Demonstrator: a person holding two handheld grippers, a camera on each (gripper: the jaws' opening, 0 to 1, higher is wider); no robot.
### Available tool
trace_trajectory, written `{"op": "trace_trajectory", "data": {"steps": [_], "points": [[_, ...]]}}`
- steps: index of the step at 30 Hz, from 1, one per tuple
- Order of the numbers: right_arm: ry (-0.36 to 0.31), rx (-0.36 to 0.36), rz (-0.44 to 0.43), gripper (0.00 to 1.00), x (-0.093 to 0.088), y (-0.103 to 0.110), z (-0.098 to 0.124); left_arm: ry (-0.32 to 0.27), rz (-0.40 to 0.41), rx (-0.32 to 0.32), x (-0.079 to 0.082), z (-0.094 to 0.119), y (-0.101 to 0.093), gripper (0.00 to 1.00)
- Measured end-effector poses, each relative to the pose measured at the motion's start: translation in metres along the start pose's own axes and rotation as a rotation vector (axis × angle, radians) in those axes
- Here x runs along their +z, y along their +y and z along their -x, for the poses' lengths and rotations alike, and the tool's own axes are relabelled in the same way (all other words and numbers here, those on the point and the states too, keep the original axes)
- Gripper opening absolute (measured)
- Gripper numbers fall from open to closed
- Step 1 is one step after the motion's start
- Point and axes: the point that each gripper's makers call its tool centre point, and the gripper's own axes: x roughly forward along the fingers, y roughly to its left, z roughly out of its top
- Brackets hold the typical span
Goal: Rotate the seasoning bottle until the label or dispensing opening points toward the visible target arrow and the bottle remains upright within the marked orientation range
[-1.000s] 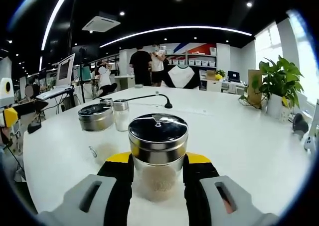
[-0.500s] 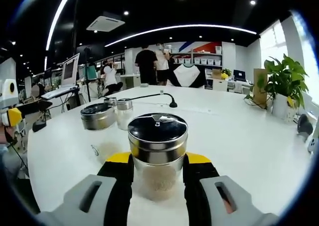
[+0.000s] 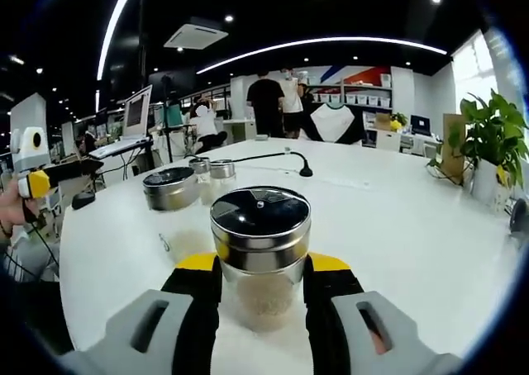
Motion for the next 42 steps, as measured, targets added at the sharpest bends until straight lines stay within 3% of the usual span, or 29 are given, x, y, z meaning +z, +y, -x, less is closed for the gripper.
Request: {"op": "trace_trajectory", "data": {"steps": [24, 42], "points": [[-0.004, 0.230, 0.076, 0.38, 0.001, 0.003, -0.004, -0.005, -0.003, 0.004, 0.004, 0.002, 0.000, 0.96], [-0.015, 0.315, 0.091, 0.38, -0.001, 0.010, 0.001, -0.005, -0.001, 0.002, 0.005, 0.003, 0.001, 0.96]]}}
